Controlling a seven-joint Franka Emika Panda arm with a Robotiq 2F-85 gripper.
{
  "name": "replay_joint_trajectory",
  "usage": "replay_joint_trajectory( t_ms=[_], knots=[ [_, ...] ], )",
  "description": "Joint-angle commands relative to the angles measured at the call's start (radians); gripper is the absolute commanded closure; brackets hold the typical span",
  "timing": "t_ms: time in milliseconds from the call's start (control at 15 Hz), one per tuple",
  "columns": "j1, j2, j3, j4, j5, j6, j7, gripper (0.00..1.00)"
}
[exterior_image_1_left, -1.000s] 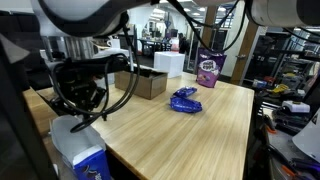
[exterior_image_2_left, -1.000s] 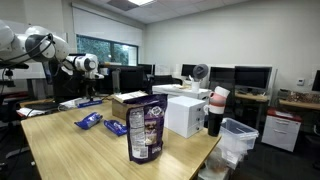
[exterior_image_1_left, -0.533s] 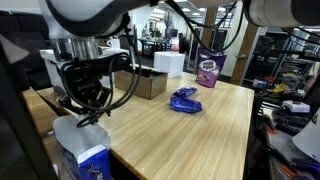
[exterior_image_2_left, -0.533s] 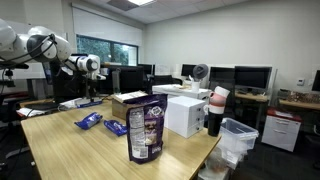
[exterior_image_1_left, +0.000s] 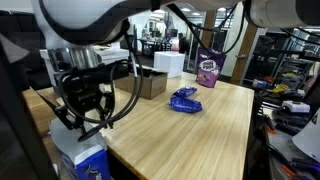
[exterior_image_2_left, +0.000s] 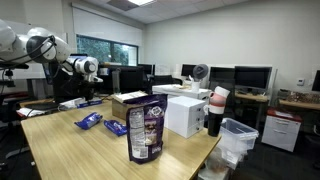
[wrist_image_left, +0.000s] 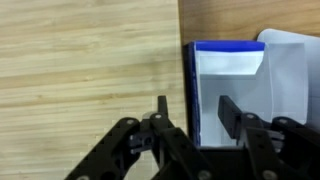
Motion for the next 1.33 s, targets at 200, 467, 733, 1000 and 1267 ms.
replay_joint_trajectory(
  t_ms=[200, 467, 733, 1000, 1267],
  knots=[
    [0.029, 0.002, 0.006, -0.025, -0.001, -0.021, 0.008, 0.45],
    [0.034, 0.021, 0.003, -0.003, -0.001, -0.011, 0.002, 0.54],
    [0.035, 0.025, 0.002, 0.001, -0.001, -0.011, 0.002, 0.53],
    [0.035, 0.025, 0.002, 0.001, -0.001, -0.011, 0.002, 0.54],
    [0.035, 0.025, 0.002, 0.001, -0.001, -0.011, 0.002, 0.54]
  ],
)
